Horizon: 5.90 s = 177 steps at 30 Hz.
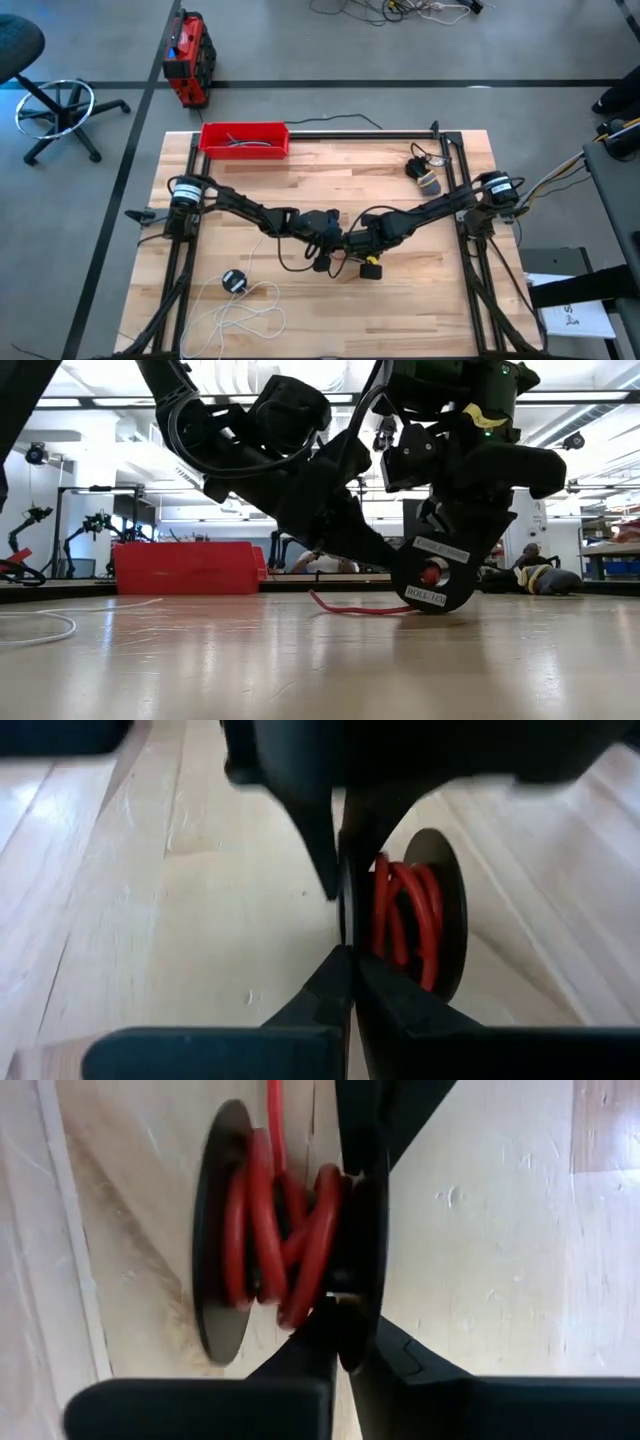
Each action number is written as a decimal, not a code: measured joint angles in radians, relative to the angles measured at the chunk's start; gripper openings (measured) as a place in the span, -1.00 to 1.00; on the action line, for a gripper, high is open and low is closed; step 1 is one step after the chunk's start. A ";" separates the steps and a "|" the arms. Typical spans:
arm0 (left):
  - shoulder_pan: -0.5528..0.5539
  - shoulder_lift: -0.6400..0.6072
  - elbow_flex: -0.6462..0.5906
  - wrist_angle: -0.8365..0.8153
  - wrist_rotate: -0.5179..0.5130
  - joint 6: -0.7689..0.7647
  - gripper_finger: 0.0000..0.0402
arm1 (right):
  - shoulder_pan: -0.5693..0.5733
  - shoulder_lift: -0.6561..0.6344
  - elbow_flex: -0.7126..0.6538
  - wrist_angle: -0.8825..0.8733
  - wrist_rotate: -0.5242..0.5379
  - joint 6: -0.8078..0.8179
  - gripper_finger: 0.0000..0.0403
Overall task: Coil cords
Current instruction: Coil the red wire onto the black spool
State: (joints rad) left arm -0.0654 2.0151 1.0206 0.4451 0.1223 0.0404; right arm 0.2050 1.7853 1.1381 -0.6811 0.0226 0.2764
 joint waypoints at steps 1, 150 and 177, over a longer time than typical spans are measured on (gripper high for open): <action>0.000 0.000 0.000 -0.005 0.000 0.000 -0.99 | 0.002 -0.004 0.000 -0.002 0.001 -0.001 -0.86; 0.020 0.042 -0.029 0.013 0.002 0.147 -0.99 | 0.059 -0.074 -0.053 0.176 0.185 0.028 -0.99; 0.028 -0.067 -0.028 -0.277 -0.061 0.183 -0.81 | 0.058 -0.072 -0.051 0.108 0.173 0.038 -1.00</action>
State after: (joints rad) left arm -0.0370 1.9477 0.9924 0.1686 0.0613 0.2236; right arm 0.2634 1.7130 1.0870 -0.5730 0.1959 0.3144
